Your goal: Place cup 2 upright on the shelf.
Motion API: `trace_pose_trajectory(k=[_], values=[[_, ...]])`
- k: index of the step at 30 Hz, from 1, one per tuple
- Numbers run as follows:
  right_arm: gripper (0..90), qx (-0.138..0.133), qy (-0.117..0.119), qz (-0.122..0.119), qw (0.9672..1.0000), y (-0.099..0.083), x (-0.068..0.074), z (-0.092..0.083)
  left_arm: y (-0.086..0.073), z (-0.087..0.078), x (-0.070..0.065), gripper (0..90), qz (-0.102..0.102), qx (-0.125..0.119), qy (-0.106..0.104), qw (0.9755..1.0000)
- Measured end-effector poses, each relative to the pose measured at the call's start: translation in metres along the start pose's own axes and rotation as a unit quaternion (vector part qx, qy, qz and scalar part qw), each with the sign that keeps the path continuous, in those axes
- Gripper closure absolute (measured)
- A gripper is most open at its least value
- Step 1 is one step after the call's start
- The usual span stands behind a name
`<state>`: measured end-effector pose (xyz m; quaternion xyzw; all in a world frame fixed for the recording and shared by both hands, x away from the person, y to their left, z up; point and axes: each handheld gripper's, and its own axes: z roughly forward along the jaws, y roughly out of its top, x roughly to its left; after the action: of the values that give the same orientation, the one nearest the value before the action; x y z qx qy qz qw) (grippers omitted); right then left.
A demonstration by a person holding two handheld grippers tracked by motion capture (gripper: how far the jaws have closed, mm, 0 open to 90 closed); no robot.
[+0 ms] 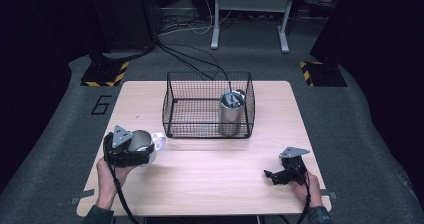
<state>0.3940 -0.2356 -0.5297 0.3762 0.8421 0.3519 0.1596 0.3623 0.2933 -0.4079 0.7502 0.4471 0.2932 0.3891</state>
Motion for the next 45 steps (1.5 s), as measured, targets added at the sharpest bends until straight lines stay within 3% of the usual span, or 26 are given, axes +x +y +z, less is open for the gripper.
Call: trace_pose_trajectory(k=[21,45], values=[[0.0,0.000,0.000,0.000,1.0000,0.000,0.000,0.000,0.024,0.010,-0.021,5.8,0.037,-0.002,-0.044,0.9983],[0.0,0.000,0.000,0.000,1.0000,0.000,0.000,0.000,0.050,0.024,-0.039,5.8,0.061,-0.004,-0.080,0.9949]])
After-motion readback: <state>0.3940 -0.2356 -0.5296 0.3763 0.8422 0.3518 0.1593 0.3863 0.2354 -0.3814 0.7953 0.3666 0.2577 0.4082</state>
